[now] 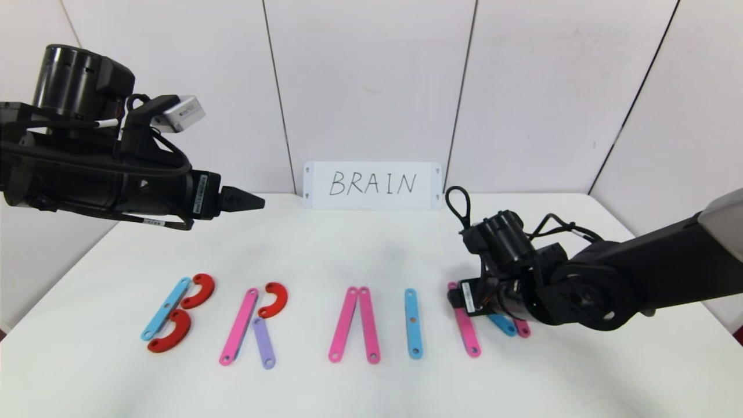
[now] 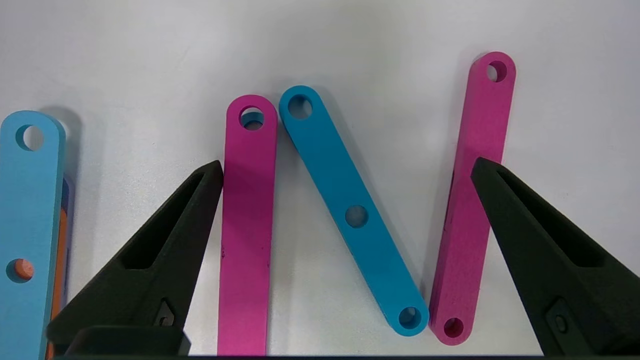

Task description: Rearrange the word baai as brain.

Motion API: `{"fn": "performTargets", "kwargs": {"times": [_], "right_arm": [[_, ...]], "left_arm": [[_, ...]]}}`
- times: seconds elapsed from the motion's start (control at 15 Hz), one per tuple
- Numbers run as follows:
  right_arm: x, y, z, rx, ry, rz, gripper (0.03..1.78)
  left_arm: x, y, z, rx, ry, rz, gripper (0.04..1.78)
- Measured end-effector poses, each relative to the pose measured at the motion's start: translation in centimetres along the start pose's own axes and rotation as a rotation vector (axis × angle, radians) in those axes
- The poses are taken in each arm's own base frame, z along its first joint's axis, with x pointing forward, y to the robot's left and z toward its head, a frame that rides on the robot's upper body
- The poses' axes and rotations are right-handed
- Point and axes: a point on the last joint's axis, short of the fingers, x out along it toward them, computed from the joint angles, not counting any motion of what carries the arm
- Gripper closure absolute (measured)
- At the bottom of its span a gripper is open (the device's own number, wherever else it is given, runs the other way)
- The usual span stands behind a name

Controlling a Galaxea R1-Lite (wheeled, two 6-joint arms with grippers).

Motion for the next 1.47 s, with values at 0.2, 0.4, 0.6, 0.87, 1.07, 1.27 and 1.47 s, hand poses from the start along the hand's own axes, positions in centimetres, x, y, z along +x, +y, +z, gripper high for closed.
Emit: {"fn": "performTargets", "kwargs": {"times": [0.2,0.4,0.6,0.87,1.07,1.27,1.47], "right_arm": [[-0.3,-0.4,0.3,0.01,-0.011,-0.002,0.08],[-1.2,-1.1,1.0,0.036,-0.042,0.014,0.08],[-2.4,-2.6,2.0,0.082,-0.075,0.031,0.08],[-5.2,-5.0,1.9,0.121,-0.103,0.1,0.08],[-8.3,-6.4,0.7,0.116,-0.142,0.118,0.08],[-12.0,-7.8,-1.6,0.103,-0.197,0.144,0.08],[-15.9,-9.5,-5.0,0.077,-0.27,0.166,0.08]], "left_arm": [[0.0,0.0,0.0,0.0,0.0,0.001,0.08],[0.0,0.0,0.0,0.001,-0.002,0.002,0.08],[-0.1,0.1,0.1,-0.004,-0.007,0.013,0.08],[-1.3,-0.2,-0.5,-0.004,-0.011,0.015,0.08],[-3.4,-0.6,-2.5,-0.004,-0.002,0.022,0.08],[-6.9,-1.3,-5.1,-0.003,-0.028,0.04,0.08],[-11.5,-2.3,-8.7,0.011,-0.1,0.049,0.08]]}}
